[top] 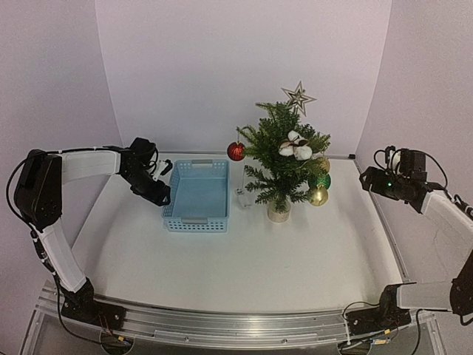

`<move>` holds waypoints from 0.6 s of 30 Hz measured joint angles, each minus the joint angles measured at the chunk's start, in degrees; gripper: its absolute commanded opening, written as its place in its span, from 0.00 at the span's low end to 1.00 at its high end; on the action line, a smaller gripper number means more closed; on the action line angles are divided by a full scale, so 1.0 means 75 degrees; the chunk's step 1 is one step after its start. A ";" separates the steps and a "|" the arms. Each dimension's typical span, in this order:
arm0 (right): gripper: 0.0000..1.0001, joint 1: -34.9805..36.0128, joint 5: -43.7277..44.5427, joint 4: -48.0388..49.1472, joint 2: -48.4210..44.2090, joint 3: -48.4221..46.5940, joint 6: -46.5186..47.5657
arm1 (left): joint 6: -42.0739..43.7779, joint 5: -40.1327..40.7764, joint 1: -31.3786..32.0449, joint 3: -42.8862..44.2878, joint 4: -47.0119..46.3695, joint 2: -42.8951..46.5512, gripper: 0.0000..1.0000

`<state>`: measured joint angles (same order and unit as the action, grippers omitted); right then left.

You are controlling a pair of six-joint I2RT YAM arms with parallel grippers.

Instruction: Decorate the small christmas tree

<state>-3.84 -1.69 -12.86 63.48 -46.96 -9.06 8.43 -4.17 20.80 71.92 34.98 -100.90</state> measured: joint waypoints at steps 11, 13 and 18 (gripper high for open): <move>0.89 0.0000 -0.0178 0.0010 -0.0029 0.0012 0.0037 | -0.0082 -0.0511 -0.0056 0.0014 0.0130 0.0121 0.81; 0.89 0.0000 -0.0284 0.0161 -0.0057 0.0141 0.0110 | -0.0156 -0.0832 -0.0170 0.0103 0.0306 0.0293 0.83; 0.90 0.0000 -0.0611 0.1375 -0.0771 0.1705 0.0293 | -0.0371 -0.1386 -0.1429 0.0070 0.0031 0.1261 0.95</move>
<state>-3.84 -6.28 -2.55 57.70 -34.18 -6.87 5.65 -14.56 10.08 72.45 35.22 -91.45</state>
